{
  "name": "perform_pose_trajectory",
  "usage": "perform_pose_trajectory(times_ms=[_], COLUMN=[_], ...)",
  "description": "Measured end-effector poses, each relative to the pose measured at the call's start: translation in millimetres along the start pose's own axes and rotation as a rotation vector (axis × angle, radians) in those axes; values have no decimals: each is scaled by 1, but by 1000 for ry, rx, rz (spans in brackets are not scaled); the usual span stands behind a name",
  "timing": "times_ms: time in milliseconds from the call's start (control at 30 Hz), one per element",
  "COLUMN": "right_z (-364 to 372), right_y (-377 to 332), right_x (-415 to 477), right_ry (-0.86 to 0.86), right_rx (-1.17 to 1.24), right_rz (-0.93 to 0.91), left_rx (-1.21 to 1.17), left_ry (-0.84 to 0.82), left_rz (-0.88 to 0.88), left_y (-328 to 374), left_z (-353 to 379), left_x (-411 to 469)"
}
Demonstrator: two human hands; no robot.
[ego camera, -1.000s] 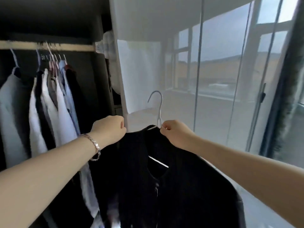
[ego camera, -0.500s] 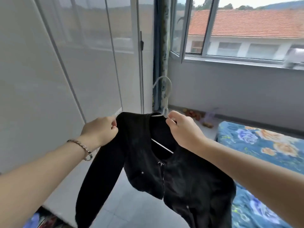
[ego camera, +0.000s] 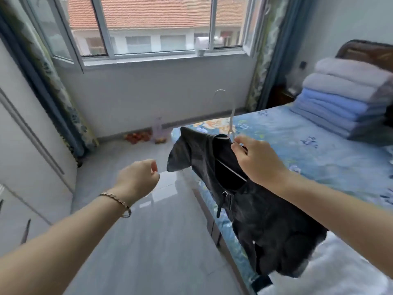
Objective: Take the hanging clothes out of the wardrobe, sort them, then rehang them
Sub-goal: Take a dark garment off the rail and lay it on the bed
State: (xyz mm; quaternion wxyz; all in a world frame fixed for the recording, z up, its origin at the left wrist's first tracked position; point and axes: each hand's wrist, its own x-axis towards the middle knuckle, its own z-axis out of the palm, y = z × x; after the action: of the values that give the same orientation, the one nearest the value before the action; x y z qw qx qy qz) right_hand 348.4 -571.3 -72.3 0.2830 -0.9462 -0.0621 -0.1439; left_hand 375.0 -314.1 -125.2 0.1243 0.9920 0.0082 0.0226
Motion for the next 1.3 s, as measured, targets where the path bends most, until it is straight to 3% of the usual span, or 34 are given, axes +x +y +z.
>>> perform_pose_trajectory(times_ms=[400,667,900,1100,1167,1233,1300], right_z=[-126,-204,-205,-159,-142,-125,-108], right_y=[69,143,305,476,520,557,590], right_x=[-165,-248,-290,-300,-302,-306,-312], right_ry=[267,413,416,370,240,-3,-41], right_rx=[-230,-524,-514,-240,-308,-351,-291], right_rz=[395,653,741,843,939,1112,1288], left_rx=[48,53,116,157,158,159,177], left_ry=[-107,-129,-208,-332,-381,-424,-463], left_rz=[674,939,958,876,839,789,731], left_y=[187,301,393,476,501,522,535], left_z=[47,83,155,235,260,288,313], left_x=[-16,-50,-59,-53,-49,-48,-48])
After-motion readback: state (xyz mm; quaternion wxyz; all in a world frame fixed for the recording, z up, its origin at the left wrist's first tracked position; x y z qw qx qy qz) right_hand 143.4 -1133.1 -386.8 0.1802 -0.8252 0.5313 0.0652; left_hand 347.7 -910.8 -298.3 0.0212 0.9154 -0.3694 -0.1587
